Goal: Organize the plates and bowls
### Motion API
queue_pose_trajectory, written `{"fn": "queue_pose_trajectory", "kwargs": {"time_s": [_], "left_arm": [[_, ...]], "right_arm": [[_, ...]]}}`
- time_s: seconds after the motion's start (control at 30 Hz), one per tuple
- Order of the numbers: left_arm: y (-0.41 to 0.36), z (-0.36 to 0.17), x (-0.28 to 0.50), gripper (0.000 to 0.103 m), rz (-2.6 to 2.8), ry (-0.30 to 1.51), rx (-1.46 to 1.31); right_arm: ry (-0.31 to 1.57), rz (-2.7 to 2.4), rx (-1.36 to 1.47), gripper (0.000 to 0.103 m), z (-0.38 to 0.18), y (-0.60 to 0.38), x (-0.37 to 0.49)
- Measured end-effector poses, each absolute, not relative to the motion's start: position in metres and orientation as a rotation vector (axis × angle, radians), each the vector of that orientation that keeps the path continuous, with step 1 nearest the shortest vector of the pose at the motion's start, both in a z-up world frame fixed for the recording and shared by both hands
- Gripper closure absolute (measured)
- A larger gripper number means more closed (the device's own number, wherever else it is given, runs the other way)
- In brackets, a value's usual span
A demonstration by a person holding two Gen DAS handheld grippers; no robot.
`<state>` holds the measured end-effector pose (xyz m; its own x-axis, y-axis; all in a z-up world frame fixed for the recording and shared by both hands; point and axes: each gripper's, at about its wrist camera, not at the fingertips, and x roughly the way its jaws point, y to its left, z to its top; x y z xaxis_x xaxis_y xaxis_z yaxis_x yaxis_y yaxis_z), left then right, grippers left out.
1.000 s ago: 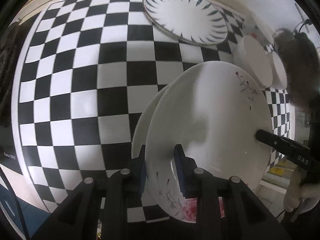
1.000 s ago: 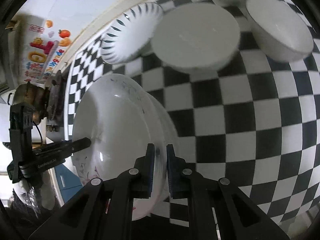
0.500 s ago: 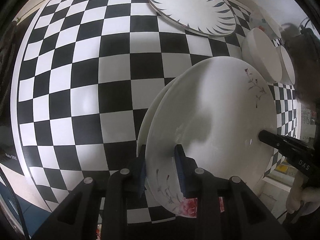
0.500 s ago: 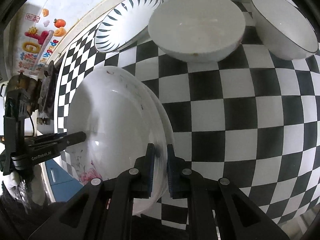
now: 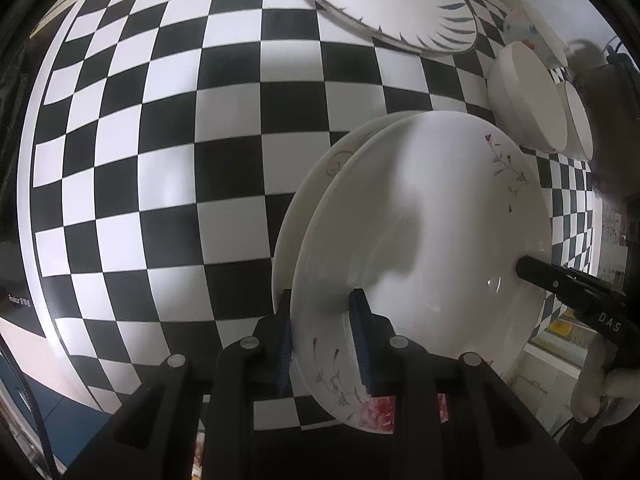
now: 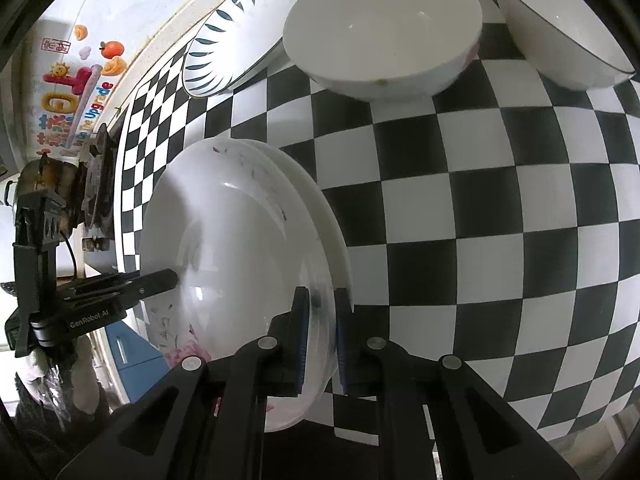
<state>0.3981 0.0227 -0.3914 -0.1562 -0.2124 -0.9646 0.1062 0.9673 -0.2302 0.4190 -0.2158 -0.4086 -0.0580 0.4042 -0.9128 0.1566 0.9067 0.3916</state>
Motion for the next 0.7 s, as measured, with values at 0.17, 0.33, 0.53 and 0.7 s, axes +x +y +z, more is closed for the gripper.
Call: {"fn": "queue_pose_trajectory", "kwargs": {"time_s": [0.17,0.33,0.53,0.7], "left_arm": [[0.022,-0.391,0.401,0.079,-0.280,1.729,-0.059],[0.018,-0.391,0.404,0.079,-0.286,1.759,-0.028],[0.007,-0.394,0.403,0.079,-0.278,1.784,-0.005],[-0.003,-0.388,0.402,0.078,-0.267,1.758,0.074]], "right_arm": [[1.643,0.212,0.441,0.088,-0.409,-0.215,0.418],[1.677,0.191,0.439,0.088,-0.409,-0.213,0.421],[1.725,0.169,0.439,0.088,-0.409,-0.211,0.423],[1.764,0.128,0.415,0.085,-0.409,-0.212,0.422]]}}
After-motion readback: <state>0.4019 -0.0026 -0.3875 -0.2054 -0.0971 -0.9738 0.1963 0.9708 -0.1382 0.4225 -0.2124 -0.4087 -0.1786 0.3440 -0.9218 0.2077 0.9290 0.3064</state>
